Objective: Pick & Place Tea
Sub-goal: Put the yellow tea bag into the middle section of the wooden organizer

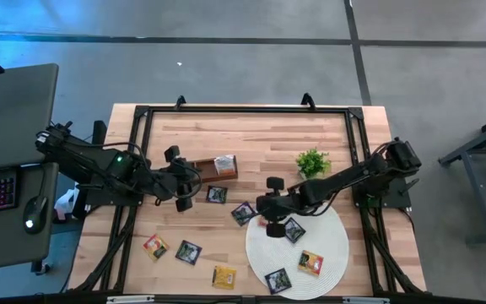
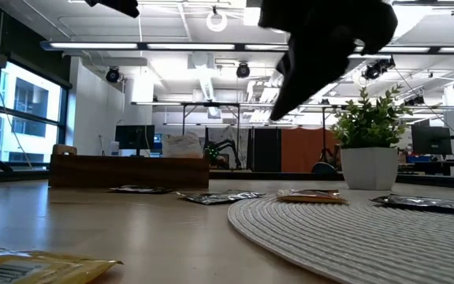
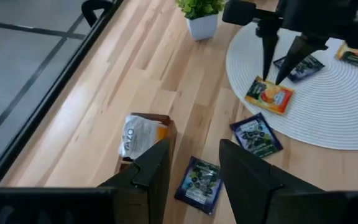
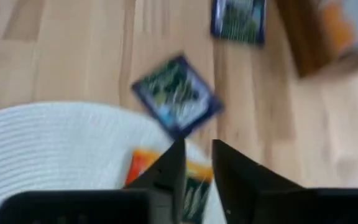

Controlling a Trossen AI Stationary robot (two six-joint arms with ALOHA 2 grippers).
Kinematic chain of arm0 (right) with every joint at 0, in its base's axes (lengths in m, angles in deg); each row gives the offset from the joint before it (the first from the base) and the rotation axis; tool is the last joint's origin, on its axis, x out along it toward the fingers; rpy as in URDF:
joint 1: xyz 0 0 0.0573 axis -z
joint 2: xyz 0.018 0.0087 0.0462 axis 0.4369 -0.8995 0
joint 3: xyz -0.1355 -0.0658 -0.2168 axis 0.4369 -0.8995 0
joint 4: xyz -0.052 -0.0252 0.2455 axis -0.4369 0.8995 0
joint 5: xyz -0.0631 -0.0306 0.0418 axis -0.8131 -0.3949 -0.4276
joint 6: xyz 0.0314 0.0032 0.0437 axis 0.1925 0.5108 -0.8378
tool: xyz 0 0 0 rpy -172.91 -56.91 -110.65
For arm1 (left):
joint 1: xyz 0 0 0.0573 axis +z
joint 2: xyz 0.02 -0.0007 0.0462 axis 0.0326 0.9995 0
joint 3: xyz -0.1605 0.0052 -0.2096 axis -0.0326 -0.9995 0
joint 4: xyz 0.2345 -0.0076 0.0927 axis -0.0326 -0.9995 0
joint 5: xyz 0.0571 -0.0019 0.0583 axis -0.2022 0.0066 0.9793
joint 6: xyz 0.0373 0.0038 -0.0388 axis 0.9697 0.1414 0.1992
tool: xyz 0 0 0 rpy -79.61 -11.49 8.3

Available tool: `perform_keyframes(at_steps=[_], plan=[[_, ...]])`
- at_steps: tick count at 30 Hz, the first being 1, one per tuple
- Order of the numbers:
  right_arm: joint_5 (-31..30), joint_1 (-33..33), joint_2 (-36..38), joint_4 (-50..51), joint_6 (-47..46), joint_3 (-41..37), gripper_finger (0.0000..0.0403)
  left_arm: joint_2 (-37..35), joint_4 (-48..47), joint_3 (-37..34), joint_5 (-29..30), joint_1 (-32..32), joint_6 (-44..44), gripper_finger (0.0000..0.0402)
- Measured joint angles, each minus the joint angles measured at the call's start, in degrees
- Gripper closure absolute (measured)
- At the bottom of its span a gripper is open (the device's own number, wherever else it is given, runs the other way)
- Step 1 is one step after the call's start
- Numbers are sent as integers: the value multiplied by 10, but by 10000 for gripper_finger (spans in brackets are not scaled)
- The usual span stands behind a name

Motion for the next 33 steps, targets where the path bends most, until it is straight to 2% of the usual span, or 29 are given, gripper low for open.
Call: perform_keyframes(at_steps=[4,8,11,15,22,27,33], plan=[[-6,-14,-26,37,-49,0,263,-1,4,-9,0,0,-4,267],[-7,-28,-63,58,-96,0,236,0,-9,-46,1,-3,-30,267],[-14,-31,-84,71,-111,0,234,-9,-41,-77,27,-17,-67,267],[-1,-23,-95,76,-120,0,233,-26,-65,-121,62,-43,-160,267],[20,3,-95,44,-122,-22,236,-36,-54,-197,79,-92,-299,267],[77,22,-91,-72,-122,-93,272,-33,-38,-225,79,-112,-349,267],[61,24,-89,-74,-97,-96,377,-33,-32,-225,93,-115,-359,267]])
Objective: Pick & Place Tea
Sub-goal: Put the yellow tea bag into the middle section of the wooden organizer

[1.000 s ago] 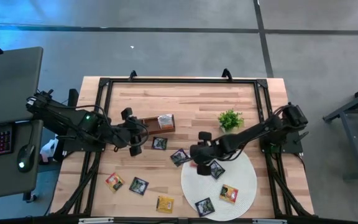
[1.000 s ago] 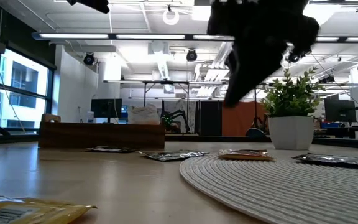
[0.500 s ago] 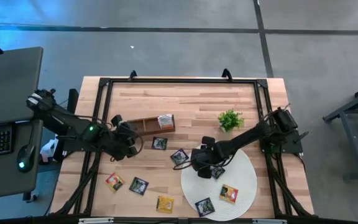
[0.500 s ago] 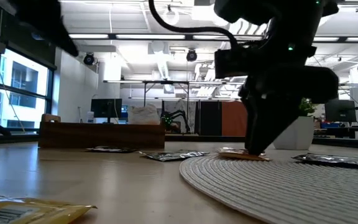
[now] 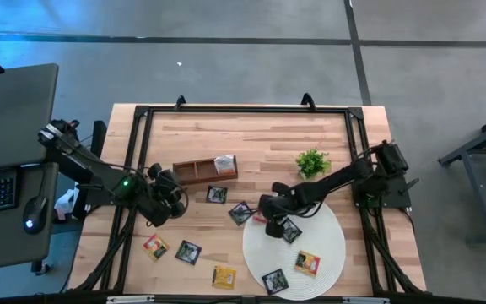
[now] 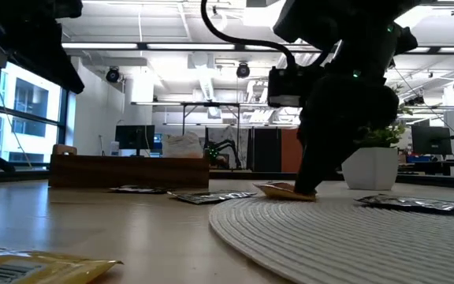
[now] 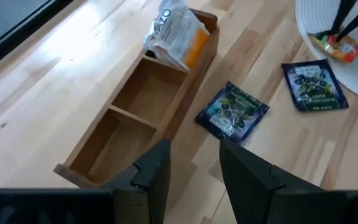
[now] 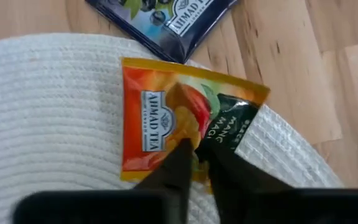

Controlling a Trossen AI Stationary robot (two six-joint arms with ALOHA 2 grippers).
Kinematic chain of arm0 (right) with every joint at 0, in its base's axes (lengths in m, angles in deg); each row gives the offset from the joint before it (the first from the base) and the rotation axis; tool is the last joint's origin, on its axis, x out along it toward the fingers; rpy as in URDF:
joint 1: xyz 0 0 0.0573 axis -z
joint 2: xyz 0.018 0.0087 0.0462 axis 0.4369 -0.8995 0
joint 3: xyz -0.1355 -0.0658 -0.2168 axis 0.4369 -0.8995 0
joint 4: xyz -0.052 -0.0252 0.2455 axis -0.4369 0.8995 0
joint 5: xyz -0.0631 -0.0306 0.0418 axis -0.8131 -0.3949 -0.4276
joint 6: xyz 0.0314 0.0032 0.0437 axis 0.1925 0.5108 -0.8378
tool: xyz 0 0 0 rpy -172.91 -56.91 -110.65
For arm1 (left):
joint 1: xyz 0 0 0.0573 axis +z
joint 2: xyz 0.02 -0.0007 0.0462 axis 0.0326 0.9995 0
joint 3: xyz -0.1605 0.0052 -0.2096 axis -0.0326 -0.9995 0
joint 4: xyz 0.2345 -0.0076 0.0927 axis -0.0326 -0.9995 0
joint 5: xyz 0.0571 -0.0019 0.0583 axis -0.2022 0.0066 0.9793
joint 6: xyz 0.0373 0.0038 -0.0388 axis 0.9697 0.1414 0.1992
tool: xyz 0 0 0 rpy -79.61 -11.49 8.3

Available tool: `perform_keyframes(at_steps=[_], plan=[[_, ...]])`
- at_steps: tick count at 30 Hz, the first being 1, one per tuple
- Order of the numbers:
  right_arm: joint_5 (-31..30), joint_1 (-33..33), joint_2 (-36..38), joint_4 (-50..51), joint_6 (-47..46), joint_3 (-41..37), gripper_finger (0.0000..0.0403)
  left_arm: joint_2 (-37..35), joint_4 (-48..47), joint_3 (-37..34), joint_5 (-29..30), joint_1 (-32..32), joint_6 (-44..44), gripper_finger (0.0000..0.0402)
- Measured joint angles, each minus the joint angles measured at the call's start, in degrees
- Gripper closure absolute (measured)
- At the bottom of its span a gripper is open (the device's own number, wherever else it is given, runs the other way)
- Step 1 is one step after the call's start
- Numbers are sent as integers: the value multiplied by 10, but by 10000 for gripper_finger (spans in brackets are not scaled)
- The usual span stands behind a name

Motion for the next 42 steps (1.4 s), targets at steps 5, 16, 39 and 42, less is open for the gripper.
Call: perform_keyframes(at_steps=[5,16,39,42], plan=[[-45,-9,19,24,60,35,381,0,7,0,1,0,0,267],[-278,12,-14,-371,590,108,389,0,14,0,13,0,9,267],[-228,160,-287,-118,727,468,381,0,19,0,31,0,14,267],[-228,164,-284,-112,727,471,358,0,18,0,29,0,15,267]])
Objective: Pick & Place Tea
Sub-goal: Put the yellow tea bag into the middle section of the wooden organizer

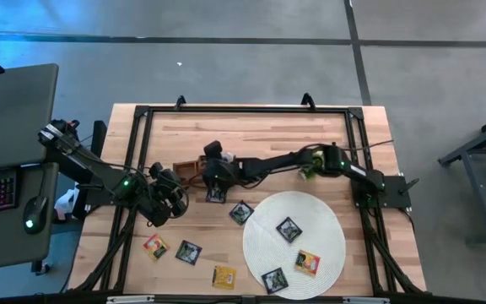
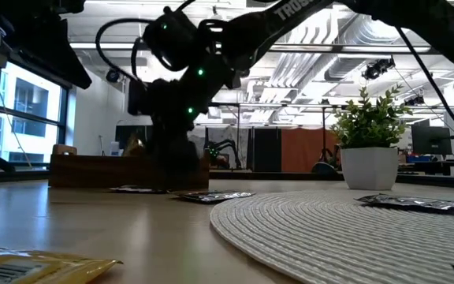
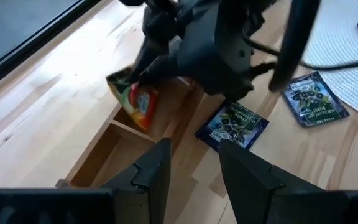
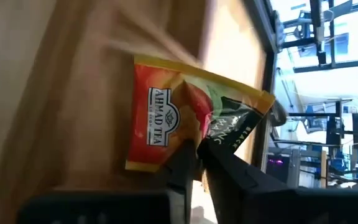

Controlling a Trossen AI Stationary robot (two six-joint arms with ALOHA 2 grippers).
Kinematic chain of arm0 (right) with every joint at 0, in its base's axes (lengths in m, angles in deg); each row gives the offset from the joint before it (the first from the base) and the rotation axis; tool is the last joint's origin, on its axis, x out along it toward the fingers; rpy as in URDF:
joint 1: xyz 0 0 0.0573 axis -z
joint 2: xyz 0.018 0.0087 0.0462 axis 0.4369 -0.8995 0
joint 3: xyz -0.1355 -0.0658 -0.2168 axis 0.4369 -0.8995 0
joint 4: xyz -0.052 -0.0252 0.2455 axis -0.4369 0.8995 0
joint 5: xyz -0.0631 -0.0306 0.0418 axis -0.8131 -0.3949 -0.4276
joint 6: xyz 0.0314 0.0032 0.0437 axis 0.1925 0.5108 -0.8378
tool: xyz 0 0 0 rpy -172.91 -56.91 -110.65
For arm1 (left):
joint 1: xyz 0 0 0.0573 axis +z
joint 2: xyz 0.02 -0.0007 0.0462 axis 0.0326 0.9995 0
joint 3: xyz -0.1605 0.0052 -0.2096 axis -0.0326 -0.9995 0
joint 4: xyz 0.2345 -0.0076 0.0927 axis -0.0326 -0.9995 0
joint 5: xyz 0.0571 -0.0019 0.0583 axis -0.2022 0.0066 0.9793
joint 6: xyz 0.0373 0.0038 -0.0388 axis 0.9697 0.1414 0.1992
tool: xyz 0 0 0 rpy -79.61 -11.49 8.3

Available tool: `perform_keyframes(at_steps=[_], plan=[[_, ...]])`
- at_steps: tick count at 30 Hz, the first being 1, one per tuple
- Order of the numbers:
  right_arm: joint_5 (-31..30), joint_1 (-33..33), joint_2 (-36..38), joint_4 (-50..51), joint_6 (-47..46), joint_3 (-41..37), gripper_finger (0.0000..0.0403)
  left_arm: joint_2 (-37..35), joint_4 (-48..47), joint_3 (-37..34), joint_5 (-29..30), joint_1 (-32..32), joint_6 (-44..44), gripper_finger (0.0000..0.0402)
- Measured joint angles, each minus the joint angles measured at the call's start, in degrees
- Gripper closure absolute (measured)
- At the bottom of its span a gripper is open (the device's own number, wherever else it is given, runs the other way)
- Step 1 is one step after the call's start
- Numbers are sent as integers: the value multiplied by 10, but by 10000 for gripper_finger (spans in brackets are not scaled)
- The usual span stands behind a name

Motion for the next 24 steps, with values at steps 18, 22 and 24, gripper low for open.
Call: perform_keyframes(at_steps=[18,22,24], plan=[[-66,-83,47,70,-115,-1,284,0,2,0,1,0,0,267],[-74,-137,93,217,-206,-1,285,0,2,0,-2,0,0,267],[-66,-165,118,309,-278,-1,285,0,2,0,-1,0,0,267]])
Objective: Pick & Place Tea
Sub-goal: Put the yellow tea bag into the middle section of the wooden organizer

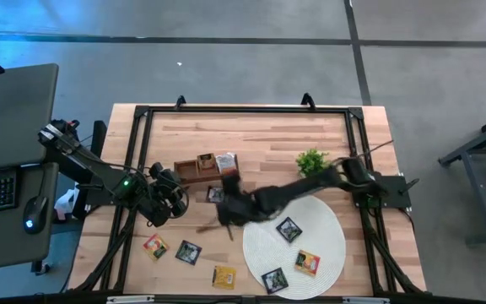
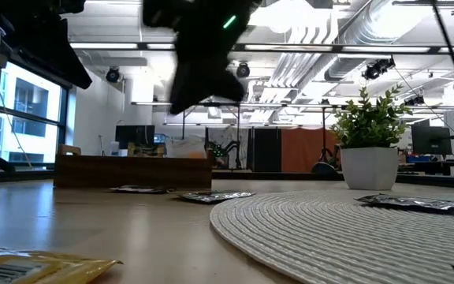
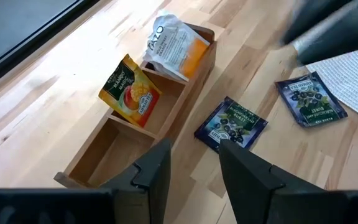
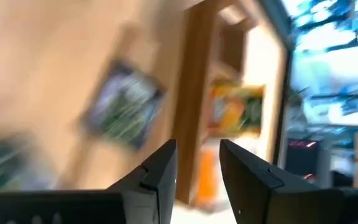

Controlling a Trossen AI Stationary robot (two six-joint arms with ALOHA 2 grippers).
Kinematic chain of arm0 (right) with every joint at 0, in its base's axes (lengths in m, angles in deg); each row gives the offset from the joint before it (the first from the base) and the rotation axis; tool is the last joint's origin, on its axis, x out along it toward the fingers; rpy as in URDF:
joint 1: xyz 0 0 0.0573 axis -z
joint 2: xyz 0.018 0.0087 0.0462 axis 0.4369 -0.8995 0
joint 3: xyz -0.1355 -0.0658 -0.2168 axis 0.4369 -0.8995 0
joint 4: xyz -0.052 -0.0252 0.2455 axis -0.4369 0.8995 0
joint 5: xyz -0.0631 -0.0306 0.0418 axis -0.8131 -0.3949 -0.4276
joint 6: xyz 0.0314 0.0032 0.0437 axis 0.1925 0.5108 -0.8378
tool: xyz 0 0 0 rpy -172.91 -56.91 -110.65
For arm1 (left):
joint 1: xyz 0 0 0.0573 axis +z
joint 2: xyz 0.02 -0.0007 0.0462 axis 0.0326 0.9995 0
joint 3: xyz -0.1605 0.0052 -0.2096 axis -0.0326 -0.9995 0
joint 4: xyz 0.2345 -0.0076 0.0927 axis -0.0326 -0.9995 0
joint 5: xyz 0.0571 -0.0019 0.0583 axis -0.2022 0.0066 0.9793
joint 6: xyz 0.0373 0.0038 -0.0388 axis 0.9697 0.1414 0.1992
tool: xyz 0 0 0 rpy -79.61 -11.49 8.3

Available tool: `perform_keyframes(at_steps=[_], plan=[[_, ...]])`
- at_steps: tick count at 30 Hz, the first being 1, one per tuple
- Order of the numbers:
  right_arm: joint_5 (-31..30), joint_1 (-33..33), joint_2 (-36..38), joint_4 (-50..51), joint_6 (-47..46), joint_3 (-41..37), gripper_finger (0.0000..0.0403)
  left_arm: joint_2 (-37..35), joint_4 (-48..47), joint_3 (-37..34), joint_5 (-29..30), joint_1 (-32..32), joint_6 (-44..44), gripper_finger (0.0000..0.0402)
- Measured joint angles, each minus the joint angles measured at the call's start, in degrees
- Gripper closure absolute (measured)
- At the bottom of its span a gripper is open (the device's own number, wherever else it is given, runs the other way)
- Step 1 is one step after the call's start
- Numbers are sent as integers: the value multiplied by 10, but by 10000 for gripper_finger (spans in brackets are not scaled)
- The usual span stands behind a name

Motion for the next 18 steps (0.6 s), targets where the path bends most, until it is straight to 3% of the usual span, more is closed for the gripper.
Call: perform_keyframes(at_steps=[3,8,14,18], plan=[[66,-39,43,134,-111,0,285,0,0,0,0,0,0,267],[237,-99,93,286,-218,-1,285,0,0,0,0,0,0,267],[378,-166,102,296,-282,-49,283,0,4,0,0,0,-28,267],[427,-198,101,298,-316,-98,283,0,11,0,0,0,-53,267]])
